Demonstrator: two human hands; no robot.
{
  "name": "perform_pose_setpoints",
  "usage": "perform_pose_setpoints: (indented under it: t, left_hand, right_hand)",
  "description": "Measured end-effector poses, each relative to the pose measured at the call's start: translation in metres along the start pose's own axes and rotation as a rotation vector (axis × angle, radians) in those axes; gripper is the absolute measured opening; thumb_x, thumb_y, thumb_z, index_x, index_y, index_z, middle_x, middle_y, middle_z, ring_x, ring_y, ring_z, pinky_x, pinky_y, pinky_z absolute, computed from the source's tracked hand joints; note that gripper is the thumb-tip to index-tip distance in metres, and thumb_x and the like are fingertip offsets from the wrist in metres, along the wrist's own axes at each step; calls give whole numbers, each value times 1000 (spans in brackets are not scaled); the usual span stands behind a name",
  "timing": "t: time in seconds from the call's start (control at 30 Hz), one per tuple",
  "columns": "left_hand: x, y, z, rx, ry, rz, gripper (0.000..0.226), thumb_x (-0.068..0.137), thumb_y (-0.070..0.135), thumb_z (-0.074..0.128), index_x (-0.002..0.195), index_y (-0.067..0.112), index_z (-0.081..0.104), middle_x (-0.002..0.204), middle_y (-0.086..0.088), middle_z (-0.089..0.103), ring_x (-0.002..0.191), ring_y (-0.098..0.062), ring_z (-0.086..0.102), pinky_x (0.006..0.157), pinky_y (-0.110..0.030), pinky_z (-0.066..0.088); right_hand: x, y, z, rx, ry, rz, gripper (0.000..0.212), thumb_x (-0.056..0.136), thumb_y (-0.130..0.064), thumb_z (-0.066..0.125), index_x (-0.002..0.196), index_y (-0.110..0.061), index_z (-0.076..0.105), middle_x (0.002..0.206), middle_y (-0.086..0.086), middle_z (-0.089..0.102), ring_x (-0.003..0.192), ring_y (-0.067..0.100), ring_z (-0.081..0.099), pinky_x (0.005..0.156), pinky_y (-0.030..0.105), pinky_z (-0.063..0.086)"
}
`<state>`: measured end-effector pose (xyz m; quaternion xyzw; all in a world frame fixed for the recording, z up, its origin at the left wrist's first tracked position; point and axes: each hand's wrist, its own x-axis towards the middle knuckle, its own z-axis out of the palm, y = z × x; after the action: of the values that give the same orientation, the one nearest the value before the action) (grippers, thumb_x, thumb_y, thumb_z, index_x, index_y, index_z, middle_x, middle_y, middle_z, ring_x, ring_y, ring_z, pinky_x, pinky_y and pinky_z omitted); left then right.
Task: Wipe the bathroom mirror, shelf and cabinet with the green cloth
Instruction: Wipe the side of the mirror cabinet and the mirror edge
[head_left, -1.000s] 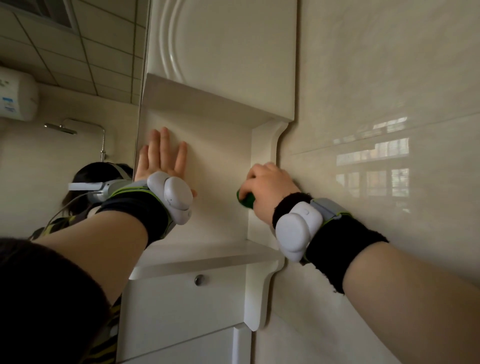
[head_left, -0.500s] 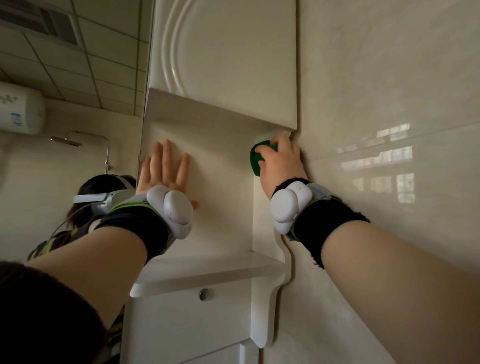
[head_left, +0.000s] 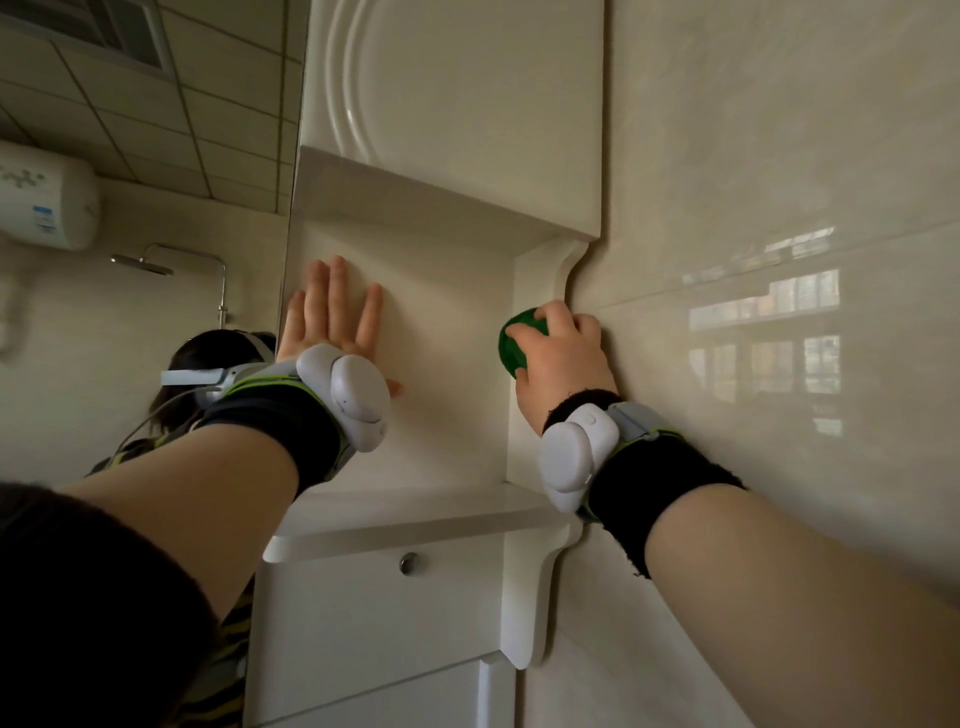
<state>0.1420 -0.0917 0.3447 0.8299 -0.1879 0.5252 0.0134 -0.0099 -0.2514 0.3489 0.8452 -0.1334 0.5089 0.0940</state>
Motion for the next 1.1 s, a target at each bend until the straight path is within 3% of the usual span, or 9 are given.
perform_pose_setpoints:
  t: [0.2, 0.33, 0.5, 0.7, 0.93, 1.1]
  left_hand:
    - [-1, -2, 4, -8, 50, 14, 110, 76, 74, 45, 147, 15, -15, 147, -23, -29, 138, -39, -19, 113, -44, -2]
    - [3, -4, 10, 24, 68, -3, 112, 74, 77, 42, 146, 15, -17, 140, -22, -37, 133, -38, -25, 110, -44, -6]
    - [2, -10, 12, 13, 114, 32, 112, 71, 77, 46, 149, 15, -4, 147, -19, -26, 136, -36, -16, 111, -44, 1]
    - [0, -14, 0, 50, 5, 33, 111, 71, 80, 41, 147, 19, -13, 141, -17, -36, 137, -37, -18, 113, -43, 2]
    - [-14, -8, -41, -120, -99, -10, 93, 83, 62, 49, 150, 23, -3, 155, -13, -15, 143, -30, -8, 114, -39, 6]
    - [-37, -12, -67, 25, -111, 45, 84, 90, 61, 38, 150, 22, -6, 155, -14, -16, 143, -31, -12, 115, -40, 1]
  right_hand:
    - [-18, 0, 7, -13, -28, -14, 38, 84, -8, 52, 120, -21, 53, 132, 1, 32, 117, 29, 28, 80, 30, 42]
    - [-27, 0, 10, -26, -54, -10, 37, 85, -7, 51, 119, -20, 53, 130, 1, 33, 116, 29, 29, 80, 31, 44]
    - [-38, -1, 14, -25, -99, -13, 36, 84, -5, 50, 117, -19, 54, 127, 1, 34, 114, 29, 29, 75, 30, 46]
    - [-55, -1, 18, -16, -155, -13, 35, 84, -5, 50, 116, -19, 55, 126, 1, 35, 110, 29, 30, 71, 28, 43]
    - [-67, -1, 14, -28, -262, -9, 34, 86, -8, 48, 117, -19, 52, 126, 1, 33, 109, 29, 31, 75, 28, 45]
    - [-69, -3, 9, -36, -342, -13, 36, 87, -8, 48, 121, -19, 50, 128, 2, 32, 110, 29, 31, 80, 28, 44]
